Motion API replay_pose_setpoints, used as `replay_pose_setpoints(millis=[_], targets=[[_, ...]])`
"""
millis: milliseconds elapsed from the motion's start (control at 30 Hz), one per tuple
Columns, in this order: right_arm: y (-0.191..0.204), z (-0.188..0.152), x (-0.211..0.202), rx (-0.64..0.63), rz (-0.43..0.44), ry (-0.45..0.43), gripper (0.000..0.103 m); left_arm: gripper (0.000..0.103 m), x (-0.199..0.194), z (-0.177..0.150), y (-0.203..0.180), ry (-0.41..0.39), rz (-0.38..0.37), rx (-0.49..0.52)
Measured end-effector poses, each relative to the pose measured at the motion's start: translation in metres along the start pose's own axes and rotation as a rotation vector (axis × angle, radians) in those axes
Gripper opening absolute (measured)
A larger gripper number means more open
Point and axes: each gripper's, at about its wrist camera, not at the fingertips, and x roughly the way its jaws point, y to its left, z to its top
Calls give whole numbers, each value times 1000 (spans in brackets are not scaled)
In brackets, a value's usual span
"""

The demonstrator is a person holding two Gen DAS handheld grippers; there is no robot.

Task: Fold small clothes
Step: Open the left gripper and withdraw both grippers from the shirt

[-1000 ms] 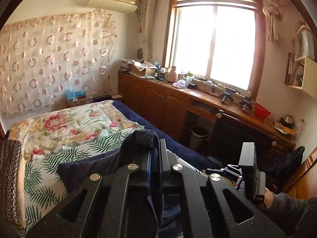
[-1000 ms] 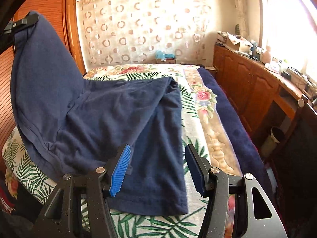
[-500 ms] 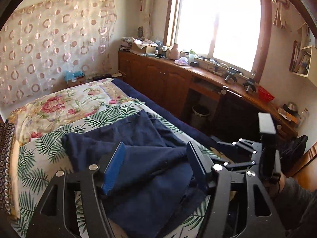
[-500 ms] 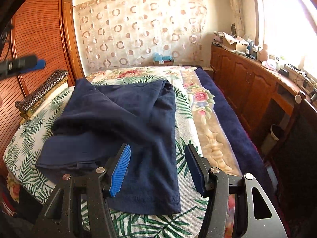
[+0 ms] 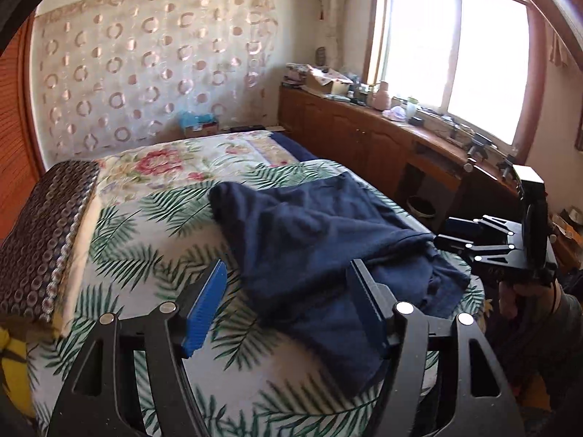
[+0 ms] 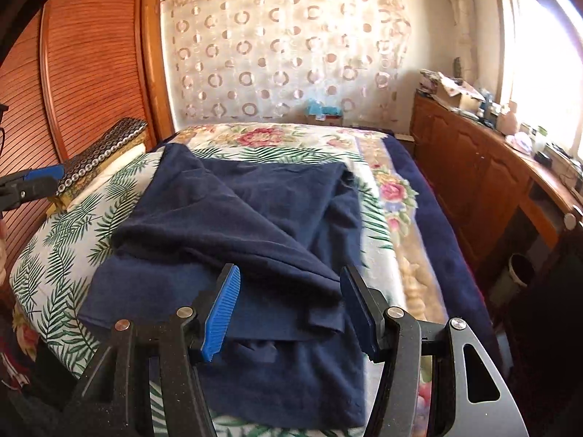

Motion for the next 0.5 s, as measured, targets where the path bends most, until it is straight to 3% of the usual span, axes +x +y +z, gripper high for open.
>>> replay_pose_setpoints(millis=[133,500], targets=[[17,11,16,-35,39,12,59,69,-1,-12,17,5,52,-14],[66,40,58,-153,132,33,59,69,-7,-28,44,-1,99,-55]])
